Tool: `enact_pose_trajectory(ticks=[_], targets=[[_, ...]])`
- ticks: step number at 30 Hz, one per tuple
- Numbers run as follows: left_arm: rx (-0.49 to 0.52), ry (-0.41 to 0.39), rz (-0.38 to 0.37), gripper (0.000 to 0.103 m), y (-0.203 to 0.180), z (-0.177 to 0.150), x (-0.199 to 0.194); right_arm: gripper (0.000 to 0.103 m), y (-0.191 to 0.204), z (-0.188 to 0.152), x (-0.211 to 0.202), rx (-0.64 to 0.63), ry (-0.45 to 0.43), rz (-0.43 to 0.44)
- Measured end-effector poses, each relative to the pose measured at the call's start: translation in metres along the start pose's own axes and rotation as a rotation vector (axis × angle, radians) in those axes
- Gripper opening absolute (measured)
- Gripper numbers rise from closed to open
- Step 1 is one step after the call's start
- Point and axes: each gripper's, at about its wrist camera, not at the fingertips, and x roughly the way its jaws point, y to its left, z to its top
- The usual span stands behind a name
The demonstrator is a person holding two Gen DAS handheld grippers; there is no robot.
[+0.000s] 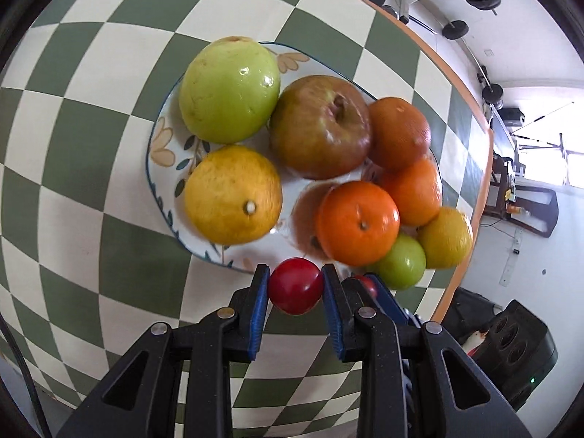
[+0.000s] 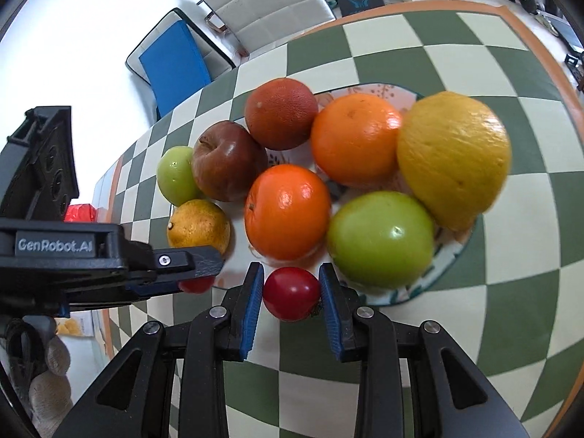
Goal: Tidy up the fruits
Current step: 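Carry both cherry tomatoes onto the plate and open both tools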
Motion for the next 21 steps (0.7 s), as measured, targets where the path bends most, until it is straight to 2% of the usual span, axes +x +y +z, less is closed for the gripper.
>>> enact_pose_trajectory(ticks=[7,11,14,17,19,21], targets=[[-0.033,0.028,0.007,0.027,0.002,0.009,0.006,0.038,-0.006,0.003,0.003,0.018,0.004,0.025],[-0.032,0.021,0.015,0.027,0.001,0.008,0.004,0.050,-0.002,0.002,-0.004,0.015,-0.005,0.027],[0.004,-0.002,0.040,0.028,-0.005,0.007,0.000,0.059,0.002,0.001,-0.023,0.007,-0.038,-0.001],[0.058,-0.040,0.088,0.040,-0.010,0.002,-0.011,0.072,0.004,-0.001,-0.049,-0.013,-0.084,-0.070],[0.106,-0.088,0.147,0.058,-0.016,-0.006,-0.020,0.080,0.004,-0.002,-0.062,-0.031,-0.095,-0.117],[0.146,-0.143,0.201,0.067,-0.019,-0.015,-0.030,0.090,0.003,-0.003,-0.071,-0.049,-0.096,-0.179]])
